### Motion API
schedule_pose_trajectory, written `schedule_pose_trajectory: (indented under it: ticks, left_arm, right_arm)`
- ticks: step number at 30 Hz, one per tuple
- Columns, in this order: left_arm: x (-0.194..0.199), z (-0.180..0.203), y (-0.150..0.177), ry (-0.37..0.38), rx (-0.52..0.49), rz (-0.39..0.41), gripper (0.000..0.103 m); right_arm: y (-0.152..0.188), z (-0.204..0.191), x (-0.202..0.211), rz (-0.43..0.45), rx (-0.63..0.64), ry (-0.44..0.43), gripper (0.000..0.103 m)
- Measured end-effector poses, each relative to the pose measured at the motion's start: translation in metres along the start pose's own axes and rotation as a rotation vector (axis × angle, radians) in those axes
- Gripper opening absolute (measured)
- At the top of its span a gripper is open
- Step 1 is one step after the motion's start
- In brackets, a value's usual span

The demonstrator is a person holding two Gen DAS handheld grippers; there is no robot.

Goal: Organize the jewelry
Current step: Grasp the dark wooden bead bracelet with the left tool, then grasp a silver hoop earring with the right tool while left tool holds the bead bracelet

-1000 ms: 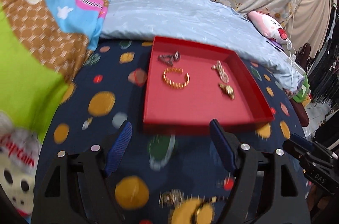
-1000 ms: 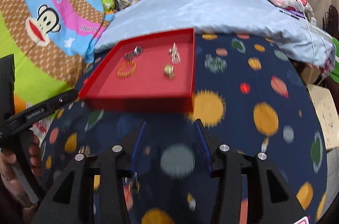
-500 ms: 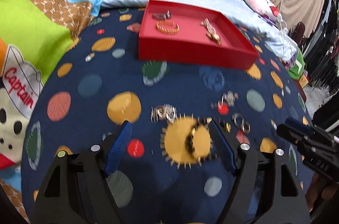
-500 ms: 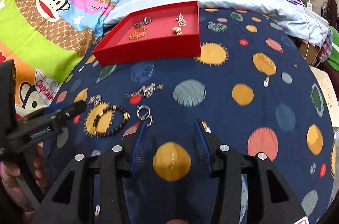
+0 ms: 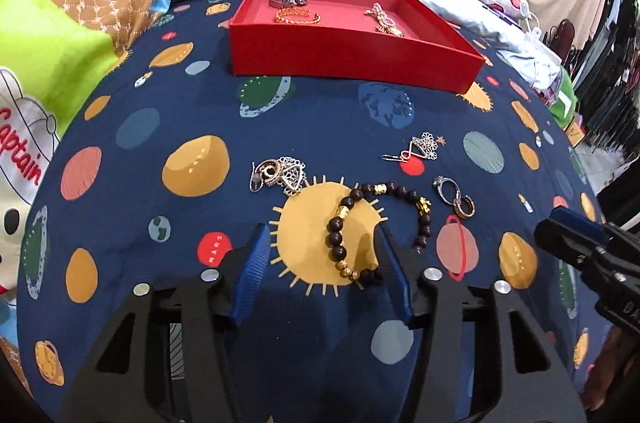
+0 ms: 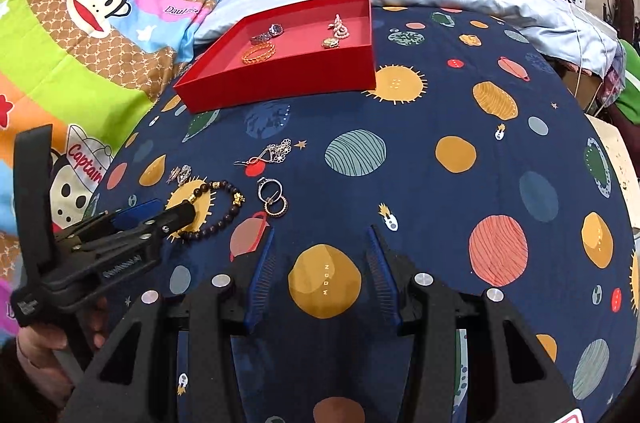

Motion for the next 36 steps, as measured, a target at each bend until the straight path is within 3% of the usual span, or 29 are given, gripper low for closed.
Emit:
schedule_pose_trajectory:
  ticks: [5,11,14,19,27,36]
  left_arm:
    - [-0.003,0.008,-0.002,-0.021,-0.034,0.011,0.041]
    - [-0.005,0.018,-0.001,-0.045,-0.09,0.029,0.013]
    - [-0.005,0.02,0.0,-0.048,-0.102,0.034,0.008]
    - [-0.003,0.02,0.001,-0.049,-0.108,0.038,0.007]
    - [0.024,-0.009,0.004,0.031,-0.014,0.028,0.007]
    - [0.055,-0.058,0.011,-0.002,0.031,0.037,0.007]
  right_arm:
    - [-0.001,0.002,-0.001,-0.002,-0.005,0.001,0.045]
    - [0.0,0.004,-0.005,-0.005,-0.013,-0.002,0.045]
    - [0.0,0.004,-0.006,-0.008,-0.016,-0.003,0.045]
    - [0.0,0.004,-0.006,-0.007,-0.015,-0.005,0.045]
    - [0.0,-0.009,-0.006,-0.007,0.0,-0.024,0.045]
    - [-0.015,-0.072,-0.03,-0.023,0.097,-0.131,0.045]
Point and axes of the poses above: each gripper's, at about its wrist camera, not at the fingertips, and x roughly against the way its jaws point, z to its right, y to its underside, the point moved 4 cm from there along -x, roughly the way its jaws point, and after that the axes turned 3 degrees about -y, right-handed, at the moved point
